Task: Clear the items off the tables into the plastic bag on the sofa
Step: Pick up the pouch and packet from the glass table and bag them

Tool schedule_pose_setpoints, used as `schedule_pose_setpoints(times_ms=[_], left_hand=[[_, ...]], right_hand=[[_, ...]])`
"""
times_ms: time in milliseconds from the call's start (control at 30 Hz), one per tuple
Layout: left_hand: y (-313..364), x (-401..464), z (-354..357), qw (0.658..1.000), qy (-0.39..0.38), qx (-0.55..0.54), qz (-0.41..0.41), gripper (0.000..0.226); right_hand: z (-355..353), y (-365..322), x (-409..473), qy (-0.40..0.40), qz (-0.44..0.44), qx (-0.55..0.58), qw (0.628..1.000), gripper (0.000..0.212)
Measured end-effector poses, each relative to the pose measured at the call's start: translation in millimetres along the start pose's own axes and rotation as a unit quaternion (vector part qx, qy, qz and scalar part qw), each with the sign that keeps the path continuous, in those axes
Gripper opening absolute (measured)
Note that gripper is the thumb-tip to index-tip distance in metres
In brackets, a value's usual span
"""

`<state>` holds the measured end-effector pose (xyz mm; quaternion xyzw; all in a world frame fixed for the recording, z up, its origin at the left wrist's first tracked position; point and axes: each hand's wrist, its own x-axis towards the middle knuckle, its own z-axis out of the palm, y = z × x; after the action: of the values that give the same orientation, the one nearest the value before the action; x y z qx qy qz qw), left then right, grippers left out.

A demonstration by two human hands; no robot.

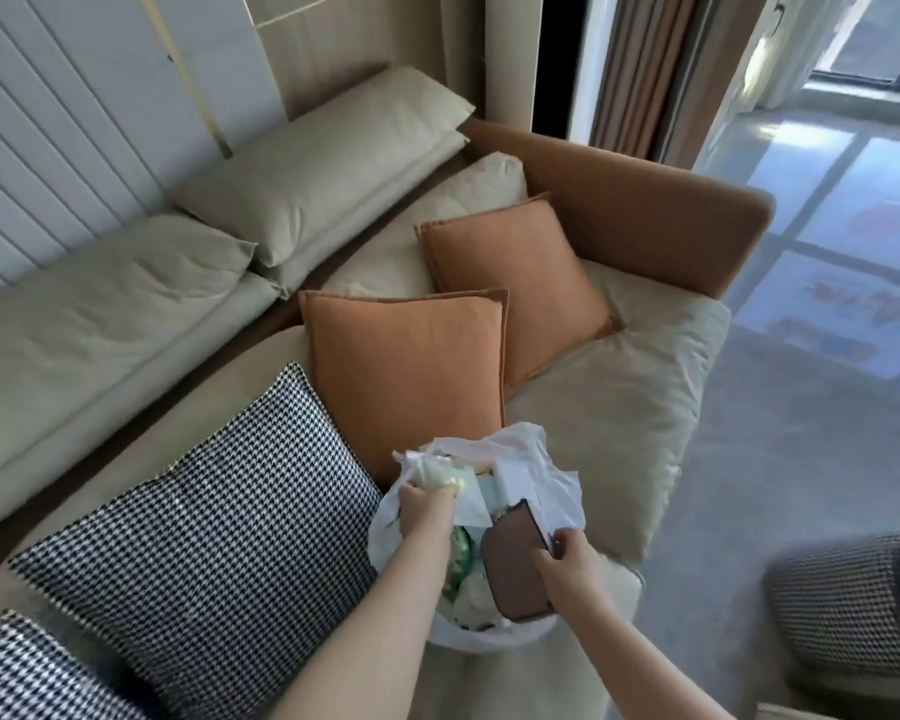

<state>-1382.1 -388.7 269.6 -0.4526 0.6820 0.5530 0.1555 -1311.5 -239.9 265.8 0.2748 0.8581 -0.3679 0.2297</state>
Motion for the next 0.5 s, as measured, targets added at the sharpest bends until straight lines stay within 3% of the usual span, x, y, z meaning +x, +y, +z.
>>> schedule_pose_setpoints(times_ms=[167, 267, 367, 433, 500], left_hand=[[-8, 42, 11, 0.997, -0.035, 0.037, -0.06, 0.072], [-20, 59, 21, 0.996, -0.041, 0.046, -0.072, 0.063], [-26, 67, 25, 0.993, -0.036, 0.103, -0.051, 0.051], [-26, 70, 27, 0.985, -0.043, 0.163, -0.037, 0.052], [-27, 69, 27, 0.978, -0.051, 0.2, -0.04, 0.055]], right_hand=[[33, -13, 31, -0.008, -0.007, -0.023, 1.0, 0.017], [47, -10, 42, 0.016, 0.032, 0.002, 0.999, 0.017], [58, -10, 46, -0.011, -0.006, -0.02, 1.0, 0.04], [61, -9, 48, -0.039, -0.049, -0.092, 0.994, 0.055], [61, -5, 45, -0.041, -0.079, -0.21, 0.974, 0.053]])
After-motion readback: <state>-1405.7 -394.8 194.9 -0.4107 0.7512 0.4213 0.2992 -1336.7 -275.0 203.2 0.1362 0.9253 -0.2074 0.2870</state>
